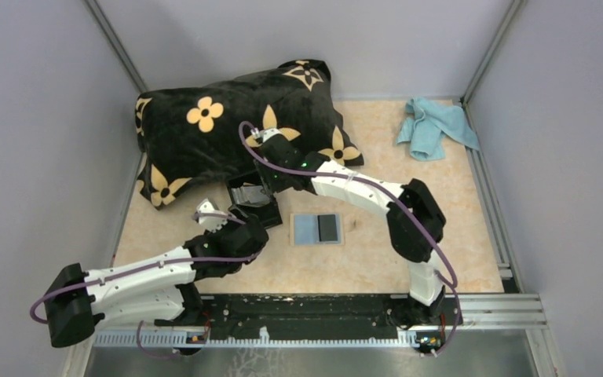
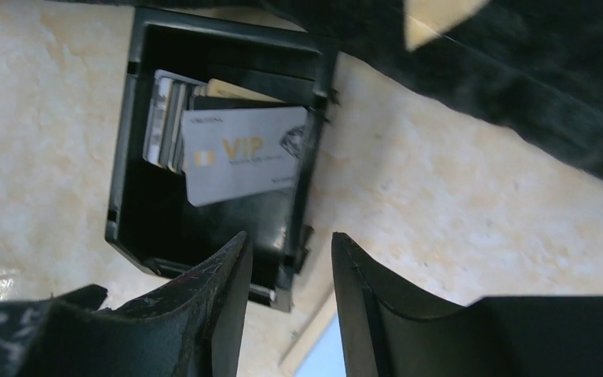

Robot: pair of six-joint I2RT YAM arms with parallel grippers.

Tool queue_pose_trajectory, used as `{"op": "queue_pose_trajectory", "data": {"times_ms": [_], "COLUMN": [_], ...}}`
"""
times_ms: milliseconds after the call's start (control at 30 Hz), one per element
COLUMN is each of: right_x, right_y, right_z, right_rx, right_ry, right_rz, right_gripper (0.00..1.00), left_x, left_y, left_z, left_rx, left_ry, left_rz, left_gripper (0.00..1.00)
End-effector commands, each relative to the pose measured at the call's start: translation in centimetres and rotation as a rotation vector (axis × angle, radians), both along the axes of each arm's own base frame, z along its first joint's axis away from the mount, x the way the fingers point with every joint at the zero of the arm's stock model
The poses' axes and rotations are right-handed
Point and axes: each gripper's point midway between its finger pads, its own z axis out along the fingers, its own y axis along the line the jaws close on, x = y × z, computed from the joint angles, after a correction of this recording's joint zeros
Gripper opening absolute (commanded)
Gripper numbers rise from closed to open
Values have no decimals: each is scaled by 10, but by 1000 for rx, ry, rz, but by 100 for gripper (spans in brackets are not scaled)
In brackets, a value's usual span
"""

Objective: Put the credit cards into the card holder
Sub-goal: Pick up the credit card from the storage box.

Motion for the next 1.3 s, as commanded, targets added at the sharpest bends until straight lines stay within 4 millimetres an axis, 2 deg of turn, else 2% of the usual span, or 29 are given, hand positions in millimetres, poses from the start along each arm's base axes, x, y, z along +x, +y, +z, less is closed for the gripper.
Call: {"op": "queue_pose_trajectory", "data": {"times_ms": [0, 167, 367, 500, 700, 1267], "right_x": [-1, 0, 7, 9, 10, 8], "right_y": [34, 61, 79, 85, 90, 98], "right_z": [6, 1, -10, -17, -24, -47], "right_rx": [6, 0, -21, -28, -33, 42], "right_ry": [3, 15, 33, 49, 68, 199], "right_rz": [75, 118, 130, 130, 132, 134], "right_gripper": [43, 44, 44, 44, 45, 44], "left_x": [-7, -13, -17, -22, -23, -25], "left_y": [28, 42, 55, 68, 74, 78], "left_z": [-9, -14, -16, -21, -19, -23], "left_rx": [-10, -27, -56, -53, -69, -80], "left_ry": [-4, 4, -15, -17, -37, -45], "left_rz": [119, 168, 198, 220, 229, 234], "left_gripper": [73, 82, 84, 85, 85, 86]}}
